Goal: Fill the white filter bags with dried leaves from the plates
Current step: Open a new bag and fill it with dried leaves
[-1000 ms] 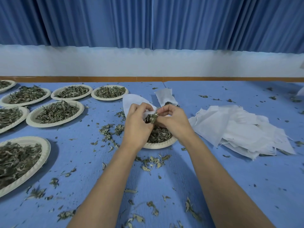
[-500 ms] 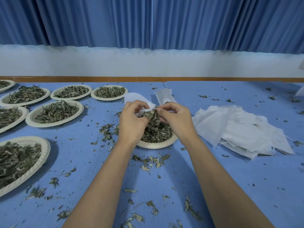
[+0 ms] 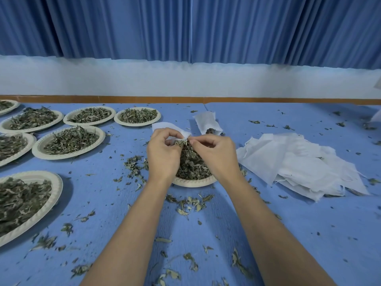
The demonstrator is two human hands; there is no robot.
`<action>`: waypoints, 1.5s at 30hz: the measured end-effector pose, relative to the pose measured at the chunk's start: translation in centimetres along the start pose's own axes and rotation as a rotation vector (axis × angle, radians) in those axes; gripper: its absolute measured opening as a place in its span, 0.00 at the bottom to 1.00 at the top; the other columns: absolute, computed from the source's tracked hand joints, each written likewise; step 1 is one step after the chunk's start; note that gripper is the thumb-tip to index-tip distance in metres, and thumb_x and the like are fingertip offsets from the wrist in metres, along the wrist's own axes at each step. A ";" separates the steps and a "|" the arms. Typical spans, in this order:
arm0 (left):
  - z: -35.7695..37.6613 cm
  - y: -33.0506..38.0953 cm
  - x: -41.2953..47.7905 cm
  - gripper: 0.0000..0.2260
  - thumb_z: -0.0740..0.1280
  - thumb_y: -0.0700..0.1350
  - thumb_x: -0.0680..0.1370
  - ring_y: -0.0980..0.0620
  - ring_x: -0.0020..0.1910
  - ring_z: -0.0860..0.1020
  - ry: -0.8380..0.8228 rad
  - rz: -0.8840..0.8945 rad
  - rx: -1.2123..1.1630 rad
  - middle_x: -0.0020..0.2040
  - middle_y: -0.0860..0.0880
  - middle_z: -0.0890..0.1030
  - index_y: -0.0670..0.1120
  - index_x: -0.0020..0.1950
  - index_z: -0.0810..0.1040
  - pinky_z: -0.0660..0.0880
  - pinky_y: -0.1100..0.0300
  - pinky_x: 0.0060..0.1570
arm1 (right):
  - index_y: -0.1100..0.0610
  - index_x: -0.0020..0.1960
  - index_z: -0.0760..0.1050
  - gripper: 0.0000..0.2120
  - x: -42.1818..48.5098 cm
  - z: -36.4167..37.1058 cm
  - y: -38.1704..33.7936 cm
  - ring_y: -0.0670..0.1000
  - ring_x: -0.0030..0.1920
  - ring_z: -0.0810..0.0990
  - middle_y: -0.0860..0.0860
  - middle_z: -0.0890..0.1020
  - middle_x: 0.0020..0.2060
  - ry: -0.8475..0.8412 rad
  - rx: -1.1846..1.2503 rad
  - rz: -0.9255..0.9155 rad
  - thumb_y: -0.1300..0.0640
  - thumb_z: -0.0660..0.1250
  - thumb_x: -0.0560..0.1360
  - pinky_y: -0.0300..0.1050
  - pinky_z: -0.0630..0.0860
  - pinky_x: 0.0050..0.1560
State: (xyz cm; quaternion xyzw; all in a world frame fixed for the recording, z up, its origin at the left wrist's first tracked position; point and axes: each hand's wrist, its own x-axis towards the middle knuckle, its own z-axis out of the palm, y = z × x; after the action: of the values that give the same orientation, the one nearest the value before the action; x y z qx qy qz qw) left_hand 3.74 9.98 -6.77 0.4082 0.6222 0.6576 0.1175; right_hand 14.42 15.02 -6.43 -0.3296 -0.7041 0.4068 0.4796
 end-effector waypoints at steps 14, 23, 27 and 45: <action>0.0 0.2 -0.1 0.15 0.66 0.29 0.72 0.52 0.21 0.66 -0.076 -0.092 -0.054 0.45 0.45 0.82 0.50 0.37 0.78 0.62 0.69 0.21 | 0.55 0.46 0.81 0.05 0.7 -0.1 0.4 0.48 0.38 0.80 0.45 0.78 0.43 0.106 -0.218 -0.129 0.62 0.67 0.75 0.39 0.77 0.44; 1.6 0.1 0.5 0.16 0.69 0.34 0.72 0.55 0.35 0.76 0.304 -0.286 -0.088 0.36 0.55 0.78 0.56 0.34 0.76 0.73 0.62 0.34 | 0.58 0.41 0.77 0.03 0.0 0.5 0.6 0.42 0.41 0.77 0.47 0.79 0.41 0.024 -0.220 -0.163 0.64 0.66 0.70 0.30 0.74 0.42; 2.7 0.3 0.8 0.15 0.69 0.33 0.72 0.55 0.37 0.78 0.377 -0.376 -0.211 0.37 0.54 0.79 0.53 0.34 0.77 0.74 0.61 0.38 | 0.52 0.39 0.76 0.06 0.3 0.4 0.6 0.42 0.40 0.78 0.47 0.80 0.42 0.037 -0.127 -0.057 0.62 0.66 0.72 0.36 0.75 0.43; 0.4 0.1 0.0 0.16 0.75 0.48 0.69 0.67 0.52 0.73 -0.265 -0.018 0.133 0.55 0.59 0.73 0.56 0.54 0.75 0.68 0.75 0.45 | 0.53 0.39 0.74 0.08 1.6 0.0 0.3 0.53 0.38 0.80 0.51 0.77 0.39 0.178 0.182 0.330 0.62 0.64 0.75 0.49 0.82 0.41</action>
State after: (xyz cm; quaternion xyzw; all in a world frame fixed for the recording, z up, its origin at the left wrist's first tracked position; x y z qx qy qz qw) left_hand 4.06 10.28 -6.76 0.4927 0.6470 0.5542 0.1773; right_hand 13.91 16.53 -6.08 -0.4305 -0.5556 0.5111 0.4947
